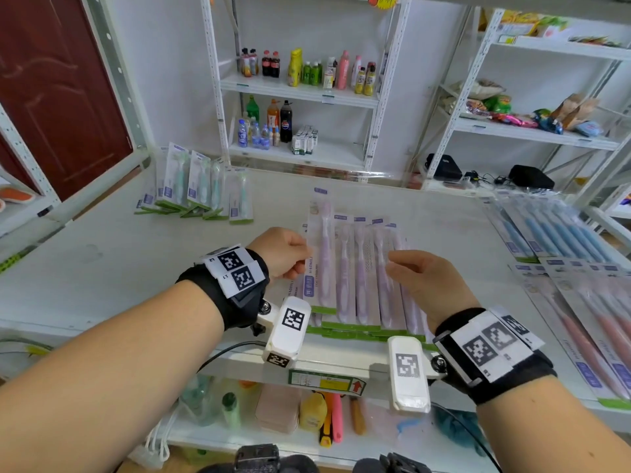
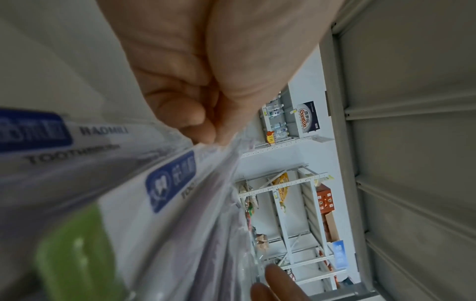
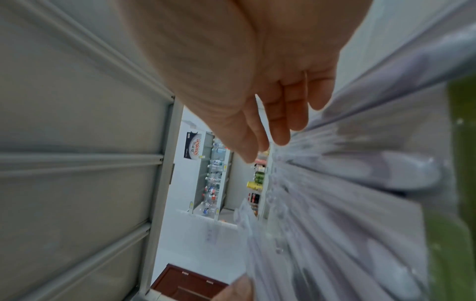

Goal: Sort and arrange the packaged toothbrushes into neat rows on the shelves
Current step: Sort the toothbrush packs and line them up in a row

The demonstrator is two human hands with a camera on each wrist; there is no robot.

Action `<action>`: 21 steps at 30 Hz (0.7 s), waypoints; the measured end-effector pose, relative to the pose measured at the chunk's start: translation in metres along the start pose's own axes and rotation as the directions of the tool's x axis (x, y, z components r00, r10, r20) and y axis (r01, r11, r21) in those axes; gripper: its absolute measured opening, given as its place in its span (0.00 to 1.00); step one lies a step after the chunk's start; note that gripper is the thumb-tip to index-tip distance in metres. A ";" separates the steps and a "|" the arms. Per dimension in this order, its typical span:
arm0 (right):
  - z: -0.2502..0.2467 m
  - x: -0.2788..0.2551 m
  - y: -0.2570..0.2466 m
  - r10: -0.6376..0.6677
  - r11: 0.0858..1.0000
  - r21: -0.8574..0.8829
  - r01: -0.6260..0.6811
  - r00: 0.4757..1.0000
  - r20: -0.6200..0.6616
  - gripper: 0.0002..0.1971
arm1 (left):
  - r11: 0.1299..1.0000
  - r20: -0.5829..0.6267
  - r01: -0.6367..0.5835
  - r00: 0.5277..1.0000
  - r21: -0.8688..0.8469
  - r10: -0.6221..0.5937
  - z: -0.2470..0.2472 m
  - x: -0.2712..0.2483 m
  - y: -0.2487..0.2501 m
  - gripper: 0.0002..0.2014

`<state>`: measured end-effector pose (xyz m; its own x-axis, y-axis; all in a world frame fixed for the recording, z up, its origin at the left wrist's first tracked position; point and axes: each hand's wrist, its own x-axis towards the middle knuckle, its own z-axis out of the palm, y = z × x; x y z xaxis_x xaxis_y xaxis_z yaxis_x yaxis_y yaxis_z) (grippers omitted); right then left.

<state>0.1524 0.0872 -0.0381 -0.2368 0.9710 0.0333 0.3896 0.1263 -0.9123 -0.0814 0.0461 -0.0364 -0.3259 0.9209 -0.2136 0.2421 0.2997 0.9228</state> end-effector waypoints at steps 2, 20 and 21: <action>-0.005 0.000 0.005 0.036 0.999 -0.012 -0.036 0.999 -0.037 0.15 | 0.997 0.012 0.003 1.000 0.078 -0.004 0.001 0.002 -0.003 0.11; -0.006 -0.012 0.006 0.129 0.973 -0.199 -0.115 0.990 0.056 0.29 | 0.949 0.079 -0.061 0.996 0.310 0.038 0.011 0.004 -0.002 0.05; -0.005 -0.011 0.005 0.119 0.970 -0.221 -0.102 0.991 0.064 0.31 | 0.943 0.087 -0.065 0.996 0.327 0.038 0.011 0.003 0.000 0.03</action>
<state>0.1612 0.0783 -0.0416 -0.2450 0.9642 -0.1015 0.5991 0.0682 -0.7977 -0.0728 0.0515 -0.0409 -0.2361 0.9498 -0.2050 0.5482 0.3044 0.7790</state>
